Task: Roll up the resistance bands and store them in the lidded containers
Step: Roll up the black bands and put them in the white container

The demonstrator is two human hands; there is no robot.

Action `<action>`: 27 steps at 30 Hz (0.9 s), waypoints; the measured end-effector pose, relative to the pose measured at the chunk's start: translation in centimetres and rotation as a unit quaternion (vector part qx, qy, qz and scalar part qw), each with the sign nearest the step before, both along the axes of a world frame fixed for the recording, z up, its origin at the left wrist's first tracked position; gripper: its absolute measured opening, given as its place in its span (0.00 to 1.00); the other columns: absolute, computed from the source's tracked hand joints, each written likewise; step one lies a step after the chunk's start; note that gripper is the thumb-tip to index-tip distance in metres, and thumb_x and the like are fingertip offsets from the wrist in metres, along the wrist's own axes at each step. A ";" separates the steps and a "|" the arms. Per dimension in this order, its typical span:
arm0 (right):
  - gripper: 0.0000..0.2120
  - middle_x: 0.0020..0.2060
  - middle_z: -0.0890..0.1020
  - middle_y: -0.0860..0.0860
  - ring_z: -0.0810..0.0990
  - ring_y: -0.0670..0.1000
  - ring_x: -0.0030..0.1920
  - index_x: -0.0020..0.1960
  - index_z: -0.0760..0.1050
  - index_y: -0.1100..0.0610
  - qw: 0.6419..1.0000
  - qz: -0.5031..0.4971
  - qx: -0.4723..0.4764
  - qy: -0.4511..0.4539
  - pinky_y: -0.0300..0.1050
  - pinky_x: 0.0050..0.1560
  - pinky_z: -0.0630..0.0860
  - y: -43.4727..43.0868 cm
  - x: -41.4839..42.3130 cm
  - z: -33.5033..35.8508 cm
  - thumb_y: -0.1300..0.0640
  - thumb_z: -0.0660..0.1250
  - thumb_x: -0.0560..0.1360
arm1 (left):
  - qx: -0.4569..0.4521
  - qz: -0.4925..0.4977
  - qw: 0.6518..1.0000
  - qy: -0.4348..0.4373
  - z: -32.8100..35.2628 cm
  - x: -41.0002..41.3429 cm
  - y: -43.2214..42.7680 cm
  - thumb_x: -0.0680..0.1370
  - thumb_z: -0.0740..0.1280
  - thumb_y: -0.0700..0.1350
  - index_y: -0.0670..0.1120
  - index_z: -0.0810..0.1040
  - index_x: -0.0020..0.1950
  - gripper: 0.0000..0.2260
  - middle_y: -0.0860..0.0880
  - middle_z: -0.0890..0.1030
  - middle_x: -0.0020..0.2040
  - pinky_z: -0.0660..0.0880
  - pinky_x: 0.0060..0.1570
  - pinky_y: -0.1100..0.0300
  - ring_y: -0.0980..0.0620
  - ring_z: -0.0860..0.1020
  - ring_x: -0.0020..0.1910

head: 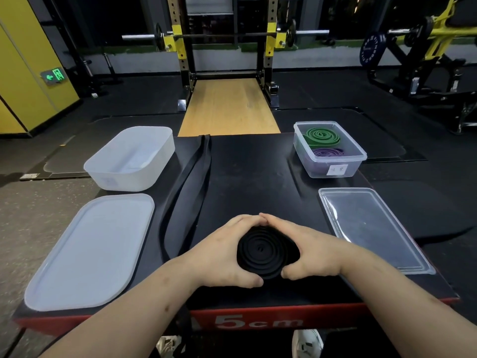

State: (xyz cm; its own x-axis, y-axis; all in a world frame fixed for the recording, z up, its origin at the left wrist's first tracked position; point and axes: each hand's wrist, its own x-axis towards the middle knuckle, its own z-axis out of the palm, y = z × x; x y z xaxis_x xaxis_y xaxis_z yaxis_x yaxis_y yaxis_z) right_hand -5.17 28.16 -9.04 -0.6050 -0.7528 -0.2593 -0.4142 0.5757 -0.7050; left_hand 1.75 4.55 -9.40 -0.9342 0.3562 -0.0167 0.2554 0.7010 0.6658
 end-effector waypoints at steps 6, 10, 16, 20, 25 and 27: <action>0.49 0.71 0.61 0.30 0.63 0.32 0.71 0.80 0.56 0.41 0.998 0.033 0.023 0.043 0.31 0.70 0.63 -0.6 -0.3 0.2 0.57 0.78 0.67 | -0.075 0.022 0.997 0.016 -0.6 0.6 -0.9 0.63 0.78 0.67 0.64 0.57 0.76 0.47 0.68 0.56 0.71 0.66 0.70 0.63 0.66 0.62 0.71; 0.54 0.75 0.51 0.30 0.58 0.35 0.76 0.83 0.50 0.44 0.995 0.045 0.056 0.062 0.37 0.76 0.62 -0.8 -0.4 -0.3 0.52 0.77 0.66 | -0.086 0.031 0.996 0.012 -0.7 1.1 -0.9 0.65 0.76 0.67 0.63 0.56 0.78 0.47 0.69 0.59 0.72 0.62 0.68 0.68 0.69 0.60 0.70; 0.63 0.81 0.53 0.36 0.56 0.44 0.80 0.83 0.43 0.39 0.988 0.055 0.094 0.108 0.48 0.80 0.61 -1.8 -0.9 0.0 0.39 0.81 0.60 | -0.064 0.051 0.997 0.007 -0.6 0.9 -1.2 0.64 0.78 0.66 0.63 0.59 0.77 0.46 0.69 0.62 0.72 0.63 0.71 0.65 0.68 0.62 0.71; 0.61 0.72 0.61 0.34 0.64 0.40 0.74 0.82 0.51 0.39 0.990 0.037 0.058 0.125 0.45 0.75 0.67 -2.4 -0.5 0.1 0.37 0.81 0.57 | -0.057 0.059 0.997 0.008 -0.1 1.2 -1.8 0.65 0.77 0.64 0.63 0.60 0.76 0.44 0.69 0.64 0.71 0.65 0.71 0.63 0.68 0.64 0.70; 0.59 0.76 0.57 0.37 0.59 0.47 0.77 0.81 0.49 0.37 0.980 0.007 0.085 0.180 0.48 0.77 0.64 -2.7 1.2 -0.4 0.31 0.78 0.59 | -0.107 0.032 0.993 0.033 -0.7 1.9 -2.8 0.69 0.72 0.66 0.62 0.62 0.76 0.39 0.66 0.55 0.77 0.59 0.74 0.64 0.66 0.56 0.76; 0.58 0.77 0.55 0.36 0.58 0.48 0.78 0.81 0.48 0.35 0.979 -0.003 0.093 0.182 0.49 0.77 0.64 -2.5 1.7 -0.7 0.29 0.77 0.60 | -0.110 0.034 0.992 0.044 -1.2 2.1 -2.6 0.69 0.71 0.68 0.62 0.61 0.77 0.39 0.65 0.54 0.76 0.58 0.73 0.66 0.65 0.56 0.75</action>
State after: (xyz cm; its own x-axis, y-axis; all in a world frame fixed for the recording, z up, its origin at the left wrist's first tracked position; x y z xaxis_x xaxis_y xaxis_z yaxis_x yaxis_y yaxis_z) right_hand -3.50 25.66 -9.76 -0.6876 -0.7088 -0.1576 -0.6141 0.6835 -0.3946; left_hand 3.88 1.97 -10.61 -0.9575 0.2885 -0.0044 0.2525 0.8450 0.4714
